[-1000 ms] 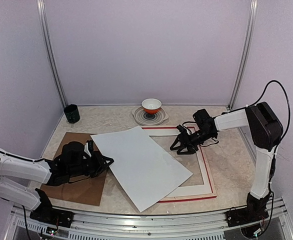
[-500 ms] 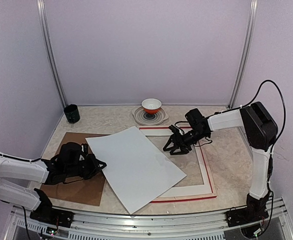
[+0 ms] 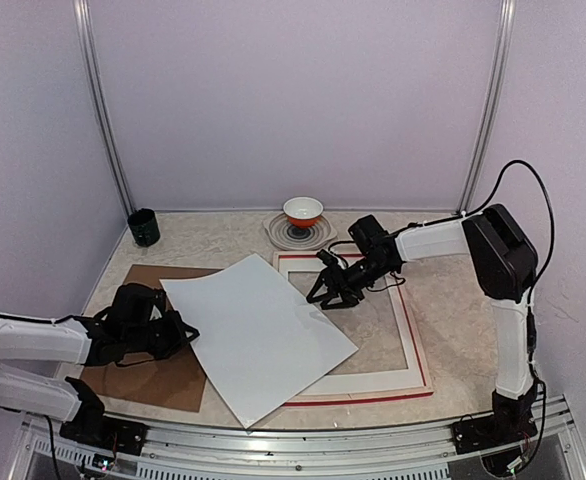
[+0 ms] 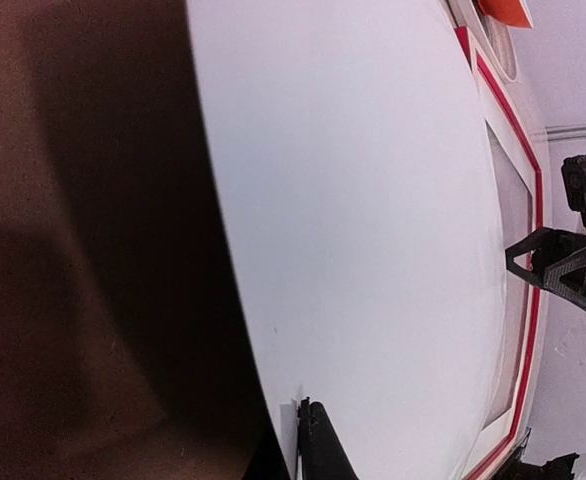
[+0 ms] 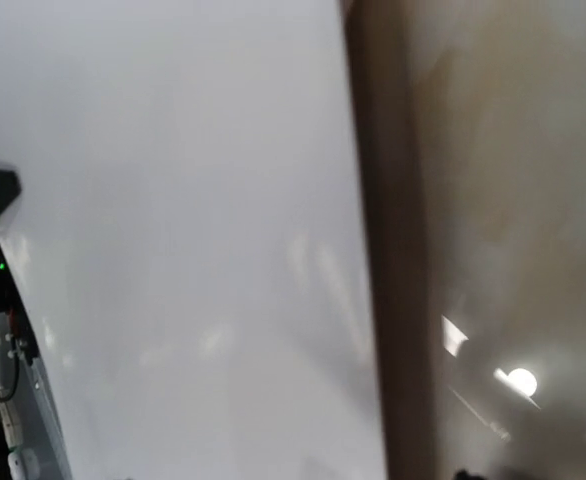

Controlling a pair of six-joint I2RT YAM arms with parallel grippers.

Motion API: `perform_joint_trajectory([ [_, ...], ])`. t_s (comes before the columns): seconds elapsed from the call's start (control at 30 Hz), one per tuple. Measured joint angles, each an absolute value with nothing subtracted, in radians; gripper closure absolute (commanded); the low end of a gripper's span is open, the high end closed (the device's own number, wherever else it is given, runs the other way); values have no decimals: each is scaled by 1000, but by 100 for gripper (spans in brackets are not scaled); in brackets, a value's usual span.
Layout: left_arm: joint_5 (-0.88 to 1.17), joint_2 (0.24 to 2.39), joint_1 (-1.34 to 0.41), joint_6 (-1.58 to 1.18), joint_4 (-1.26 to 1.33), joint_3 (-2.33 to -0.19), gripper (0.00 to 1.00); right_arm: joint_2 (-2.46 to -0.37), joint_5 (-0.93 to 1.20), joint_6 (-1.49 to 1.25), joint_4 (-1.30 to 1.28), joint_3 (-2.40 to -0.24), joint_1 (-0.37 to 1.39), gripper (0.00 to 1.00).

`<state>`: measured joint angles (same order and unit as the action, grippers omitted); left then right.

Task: Put the photo into the frame
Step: Pass from the left arm to the right

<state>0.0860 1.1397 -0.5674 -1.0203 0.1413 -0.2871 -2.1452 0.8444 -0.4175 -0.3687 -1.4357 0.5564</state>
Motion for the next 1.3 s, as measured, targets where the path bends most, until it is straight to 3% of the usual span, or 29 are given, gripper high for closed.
perform_joint_trajectory([
  [0.37, 107, 1176, -560, -1009, 150, -268, 95, -2203, 849, -423, -381, -1509, 561, 36],
  [0.83, 125, 1186, -549, -1008, 182, -265, 93, -2234, 931, -448, -375, -1514, 580, 52],
  [1.03, 128, 1193, -548, -1009, 190, -265, 93, -2247, 974, -466, -363, -1514, 585, 80],
  [1.3, 129, 1193, -548, -1009, 195, -265, 89, -2248, 1038, -514, -283, -1468, 585, 100],
])
